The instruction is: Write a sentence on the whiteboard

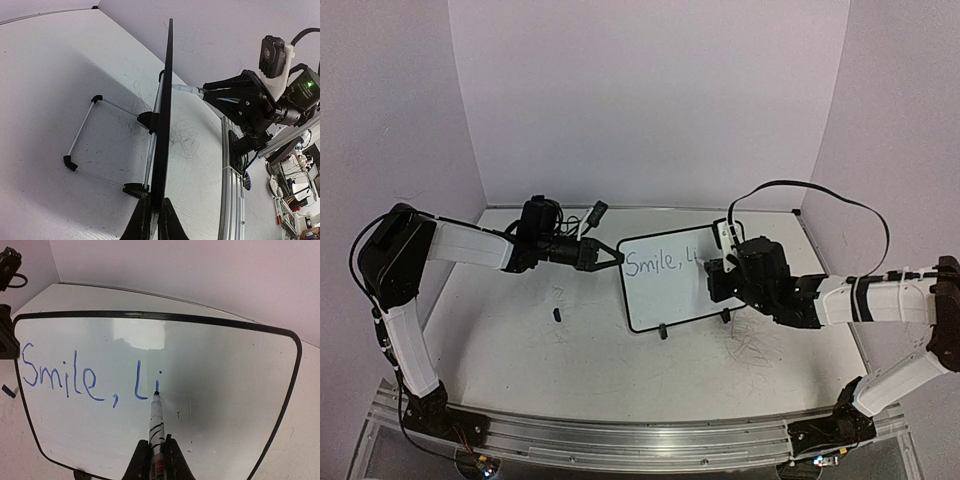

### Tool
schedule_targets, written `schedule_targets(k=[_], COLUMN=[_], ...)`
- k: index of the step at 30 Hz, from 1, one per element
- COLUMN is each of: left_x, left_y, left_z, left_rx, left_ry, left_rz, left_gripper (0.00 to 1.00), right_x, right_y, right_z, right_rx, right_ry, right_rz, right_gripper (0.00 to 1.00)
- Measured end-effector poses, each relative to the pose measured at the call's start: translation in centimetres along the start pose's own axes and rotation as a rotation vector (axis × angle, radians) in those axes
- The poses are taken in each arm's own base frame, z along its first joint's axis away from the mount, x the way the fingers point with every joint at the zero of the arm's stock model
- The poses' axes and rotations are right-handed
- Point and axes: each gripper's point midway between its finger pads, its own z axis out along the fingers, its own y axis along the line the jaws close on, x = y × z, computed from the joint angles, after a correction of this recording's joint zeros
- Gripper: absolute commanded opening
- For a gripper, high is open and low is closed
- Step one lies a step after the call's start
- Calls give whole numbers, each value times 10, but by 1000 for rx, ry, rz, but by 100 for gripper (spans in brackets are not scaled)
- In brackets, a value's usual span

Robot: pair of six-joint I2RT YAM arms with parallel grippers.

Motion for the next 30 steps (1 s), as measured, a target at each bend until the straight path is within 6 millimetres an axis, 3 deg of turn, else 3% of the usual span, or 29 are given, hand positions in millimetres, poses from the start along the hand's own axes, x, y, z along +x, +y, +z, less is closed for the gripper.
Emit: schedule_targets(k=[12,17,30], left_x=[0,0,0], left_y=[0,0,0], left_z=[0,0,0], left_rx=[1,1,1], left_ry=[0,0,0], left_rz=[1,1,1], left_gripper=[0,0,0], right_x=[8,-17,-20], right_y=[0,-6,-14], right_z=[-8,-25,-7], right_rx=[-23,-34,-5], right_ry=[15,-62,-63], right_rz=[28,67,69], right_gripper=[0,0,0])
